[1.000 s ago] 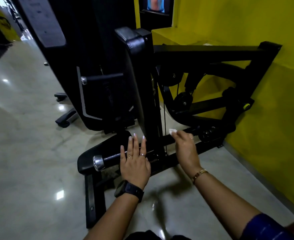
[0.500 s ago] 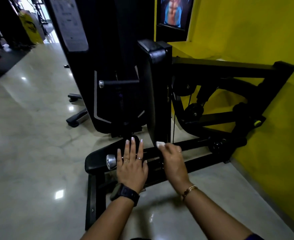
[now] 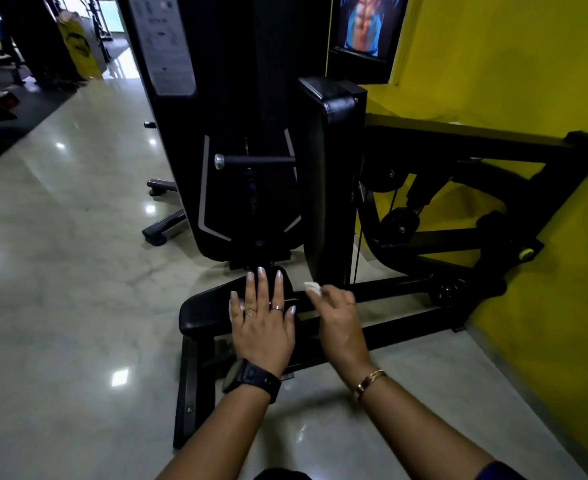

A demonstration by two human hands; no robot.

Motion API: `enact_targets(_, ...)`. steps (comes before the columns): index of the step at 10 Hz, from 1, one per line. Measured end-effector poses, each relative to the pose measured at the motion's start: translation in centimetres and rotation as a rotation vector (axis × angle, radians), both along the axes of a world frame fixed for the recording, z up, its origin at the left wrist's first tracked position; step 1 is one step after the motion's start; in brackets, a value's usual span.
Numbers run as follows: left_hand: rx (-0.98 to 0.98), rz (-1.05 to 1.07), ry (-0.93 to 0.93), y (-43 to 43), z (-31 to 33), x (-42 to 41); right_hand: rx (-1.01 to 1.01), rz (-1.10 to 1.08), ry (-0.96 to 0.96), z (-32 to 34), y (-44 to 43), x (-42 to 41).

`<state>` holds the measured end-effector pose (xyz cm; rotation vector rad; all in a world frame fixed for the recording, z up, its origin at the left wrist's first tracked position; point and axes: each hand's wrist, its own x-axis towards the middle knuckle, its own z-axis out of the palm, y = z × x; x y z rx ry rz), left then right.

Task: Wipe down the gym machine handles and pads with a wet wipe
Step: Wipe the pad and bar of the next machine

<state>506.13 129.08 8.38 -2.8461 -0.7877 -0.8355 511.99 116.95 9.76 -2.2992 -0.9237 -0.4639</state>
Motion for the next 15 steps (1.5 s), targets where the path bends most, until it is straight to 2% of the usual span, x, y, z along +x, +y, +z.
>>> enact_targets(1,-0.006,-0.017,0.014,0.5,0.3,-0.4,0.018,-0.151,0.044,-0.3,-1.5,1.9)
enact_targets(2,-0.037,-0.022,0.041,0.7,0.6,-0.7,0.045,-0.103,0.005,-0.1,-0.1,0.2)
enact_targets(3,-0.013,-0.007,0.083,0.5,1.0,-1.2,0.080,0.056,0.085,0.6,2.6,-2.7)
enact_targets(4,0.006,0.021,0.151,1.0,0.7,-1.9,0.063,0.158,0.072,0.2,4.1,-3.9)
enact_targets(5,-0.062,0.022,0.063,2.0,0.5,-2.5,0.045,0.136,0.062,-1.0,3.2,-3.0)
enact_targets(6,-0.086,0.050,0.096,2.8,0.5,-3.1,0.019,0.116,0.070,-2.6,2.5,-3.4)
enact_targets(7,-0.144,0.046,0.113,3.0,0.5,-3.2,0.021,0.197,0.000,-3.4,2.9,-4.7)
enact_targets(8,-0.120,0.059,0.091,3.4,0.0,-3.3,-0.013,0.090,-0.002,-2.1,0.9,-2.6)
enact_targets(9,-0.124,0.041,0.088,3.5,0.1,-3.6,-0.005,-0.094,0.095,-1.1,-1.5,-0.2)
enact_targets(10,-0.155,-0.014,0.063,3.7,0.2,-3.8,0.030,-0.080,0.068,-1.8,-1.2,-0.5)
enact_targets(11,-0.226,-0.060,0.048,3.8,0.2,-3.6,0.056,0.038,0.083,-1.1,1.9,-3.1)
enact_targets(12,-0.392,-0.088,0.034,4.0,0.5,-4.1,0.035,0.233,0.051,-0.2,4.9,-5.5)
enact_targets(13,-0.603,-0.135,-0.071,4.5,0.6,-4.9,0.086,0.222,0.057,1.1,5.8,-5.9)
enact_targets(14,-1.123,-0.187,-0.255,4.7,1.0,-5.6,0.079,0.197,-0.028,1.0,5.7,-5.5)
enact_targets(15,-1.635,-0.172,-0.494,4.7,1.6,-6.0,-0.002,0.279,-0.107,0.0,5.9,-5.8)
